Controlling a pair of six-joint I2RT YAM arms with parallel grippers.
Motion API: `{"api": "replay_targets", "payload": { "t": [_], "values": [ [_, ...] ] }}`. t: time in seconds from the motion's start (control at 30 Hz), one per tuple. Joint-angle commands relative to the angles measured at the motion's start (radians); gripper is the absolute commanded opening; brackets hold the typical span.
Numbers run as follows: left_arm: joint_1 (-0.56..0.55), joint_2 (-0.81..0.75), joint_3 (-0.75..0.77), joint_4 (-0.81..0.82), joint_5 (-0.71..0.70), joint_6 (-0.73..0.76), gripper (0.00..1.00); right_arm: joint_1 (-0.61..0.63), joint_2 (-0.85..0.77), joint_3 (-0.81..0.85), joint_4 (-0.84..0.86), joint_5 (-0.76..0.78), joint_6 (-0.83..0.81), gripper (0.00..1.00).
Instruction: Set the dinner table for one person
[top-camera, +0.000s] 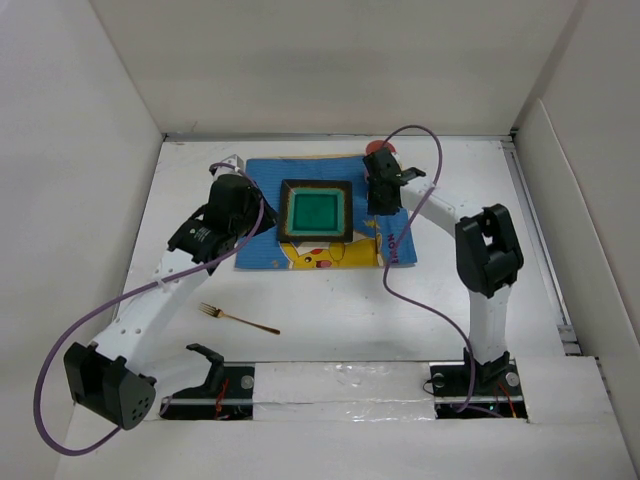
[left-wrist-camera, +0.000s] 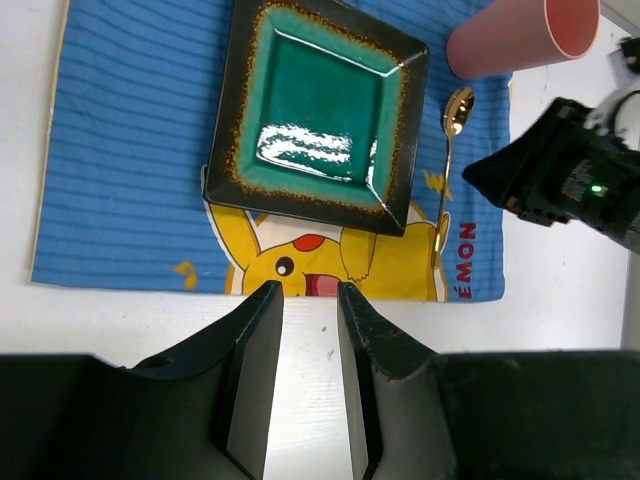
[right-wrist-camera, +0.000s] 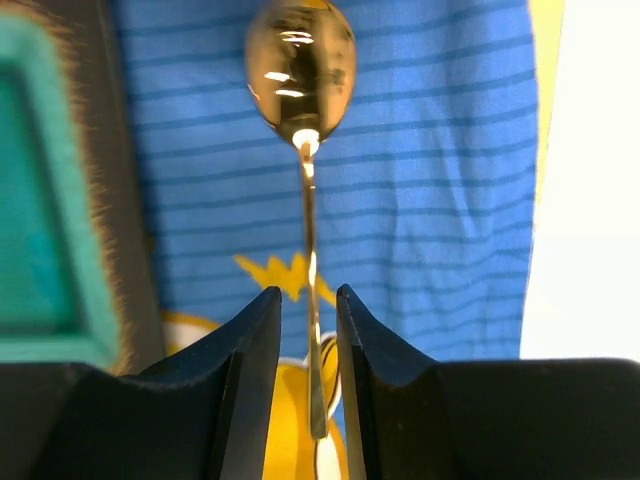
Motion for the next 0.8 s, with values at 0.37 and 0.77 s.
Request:
{"api": "replay_targets", "payload": {
  "t": [0.37,0.77],
  "values": [
    [0.005,-0.015,0.334,-0.028,-0.045,0.126,0.0,0.331,-0.399,-0.234,0.279,-0.251,-0.042,0.0],
    [0.005,-0.028,0.691,-0.166,-0.142,0.181,0.33,0.74,-0.129,-0.071,0.362,-0.289,-0.217,0.38]
  ]
}}
